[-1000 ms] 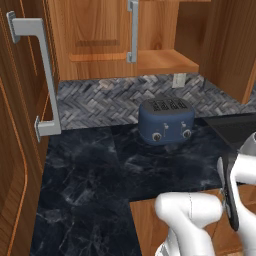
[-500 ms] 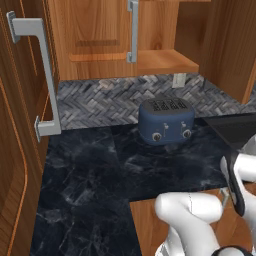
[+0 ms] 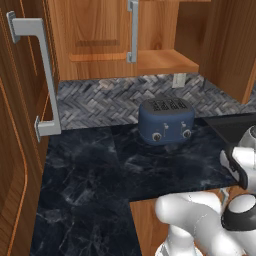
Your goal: Open the cabinet. Pick the bar soap and place it next to the sink. Then close the cabinet.
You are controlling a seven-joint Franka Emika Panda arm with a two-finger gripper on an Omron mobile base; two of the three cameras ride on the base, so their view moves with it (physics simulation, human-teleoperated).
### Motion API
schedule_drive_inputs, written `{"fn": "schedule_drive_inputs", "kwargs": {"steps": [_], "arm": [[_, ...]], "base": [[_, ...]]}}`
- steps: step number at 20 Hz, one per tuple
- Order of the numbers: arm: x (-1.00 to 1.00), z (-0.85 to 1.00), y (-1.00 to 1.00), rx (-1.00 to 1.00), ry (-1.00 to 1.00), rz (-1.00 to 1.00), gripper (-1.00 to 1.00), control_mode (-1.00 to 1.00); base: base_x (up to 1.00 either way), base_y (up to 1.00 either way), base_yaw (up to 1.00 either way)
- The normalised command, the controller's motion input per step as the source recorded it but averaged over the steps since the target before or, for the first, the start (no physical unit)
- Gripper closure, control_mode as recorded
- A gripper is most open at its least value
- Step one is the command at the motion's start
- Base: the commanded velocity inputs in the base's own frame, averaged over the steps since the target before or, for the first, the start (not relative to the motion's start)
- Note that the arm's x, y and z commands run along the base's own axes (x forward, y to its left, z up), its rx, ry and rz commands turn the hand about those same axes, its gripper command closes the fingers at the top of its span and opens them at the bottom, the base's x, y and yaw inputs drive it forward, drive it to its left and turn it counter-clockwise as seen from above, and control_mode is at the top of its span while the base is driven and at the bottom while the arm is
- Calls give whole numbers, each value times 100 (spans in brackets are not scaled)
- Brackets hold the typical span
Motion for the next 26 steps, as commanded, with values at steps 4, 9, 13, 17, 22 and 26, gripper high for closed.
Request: {"fn": "schedule_drive_inputs", "kwargs": {"steps": [4,9,13,17,22,26], "arm": [[5,-41,-13,4,0,0,100,-100],[7,-37,-2,2,0,0,100,-100],[7,-25,0,0,0,0,-100,-100],[2,-14,0,0,0,0,-100,-100],[0,1,0,0,0,0,-100,-100],[-6,40,0,1,0,0,-100,-100]], "base": [[0,0,0],[0,0,0],[0,0,0],[0,0,0],[0,0,0],[0,0,0]]}}
